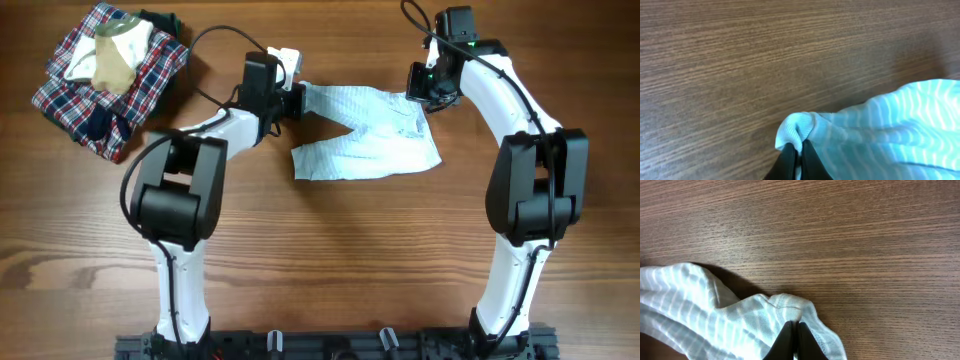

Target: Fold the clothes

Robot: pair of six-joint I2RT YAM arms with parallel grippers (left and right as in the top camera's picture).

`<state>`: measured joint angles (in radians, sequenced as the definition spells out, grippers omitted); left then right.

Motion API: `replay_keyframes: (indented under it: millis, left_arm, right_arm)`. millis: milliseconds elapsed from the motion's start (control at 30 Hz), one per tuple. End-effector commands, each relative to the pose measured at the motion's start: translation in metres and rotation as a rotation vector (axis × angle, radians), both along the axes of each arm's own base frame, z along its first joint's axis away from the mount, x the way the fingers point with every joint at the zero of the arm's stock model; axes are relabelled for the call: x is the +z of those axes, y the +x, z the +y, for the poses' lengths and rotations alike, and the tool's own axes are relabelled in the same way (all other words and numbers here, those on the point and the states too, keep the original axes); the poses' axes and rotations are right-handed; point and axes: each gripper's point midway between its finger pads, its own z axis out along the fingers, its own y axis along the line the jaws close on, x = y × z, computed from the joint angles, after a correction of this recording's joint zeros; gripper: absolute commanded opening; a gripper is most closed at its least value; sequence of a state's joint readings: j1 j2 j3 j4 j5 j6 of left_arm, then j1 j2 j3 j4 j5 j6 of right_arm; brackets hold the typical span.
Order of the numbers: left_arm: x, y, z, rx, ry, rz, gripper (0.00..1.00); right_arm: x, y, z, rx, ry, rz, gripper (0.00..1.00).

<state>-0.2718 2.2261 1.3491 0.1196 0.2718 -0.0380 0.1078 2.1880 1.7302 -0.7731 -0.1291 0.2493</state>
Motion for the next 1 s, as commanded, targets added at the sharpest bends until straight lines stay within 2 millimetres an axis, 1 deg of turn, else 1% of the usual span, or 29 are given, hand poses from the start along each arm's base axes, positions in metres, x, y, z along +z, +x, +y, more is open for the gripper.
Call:
replay_keyframes:
  millis: [0, 133, 200, 267, 400, 533, 633, 833, 967]
  left_arm:
    - [0.041, 0.006, 0.0, -0.002, -0.015, -0.057, 0.04]
    - [0.051, -0.001, 0.0, -0.005, -0.011, -0.039, 0.04]
    - [0.054, -0.007, -0.003, -0.013, -0.006, -0.021, 0.04]
    - [0.055, -0.012, -0.008, -0.024, -0.002, -0.009, 0.04]
    - [0.064, -0.021, -0.018, -0.048, -0.001, -0.003, 0.04]
    - [0.07, -0.029, -0.023, -0.06, 0.003, 0.01, 0.04]
    - [0.074, -0.037, -0.021, -0.062, 0.01, 0.034, 0.04]
    - [0.091, -0.051, -0.016, -0.062, 0.019, 0.064, 0.04]
    - [0.093, -0.065, -0.013, -0.064, 0.034, 0.113, 0.04]
  right_arm:
    - [0.017, 0.003, -0.004, -0.02, -0.001, -0.037, 0.04]
    - [0.033, 0.005, -0.003, -0.02, 0.002, -0.068, 0.04]
    - [0.044, 0.004, -0.003, -0.02, 0.005, -0.087, 0.04]
    - [0.049, 0.002, -0.004, -0.02, 0.005, -0.088, 0.04]
    - [0.047, -0.006, -0.004, -0.02, 0.001, -0.058, 0.04]
    - [0.047, -0.007, -0.005, -0.02, 0.001, -0.052, 0.04]
    - [0.046, -0.01, -0.005, -0.02, -0.001, -0.04, 0.04]
    - [0.042, -0.019, -0.006, -0.02, -0.006, 0.003, 0.04]
    - [0.04, -0.026, -0.007, -0.023, -0.008, 0.031, 0.04]
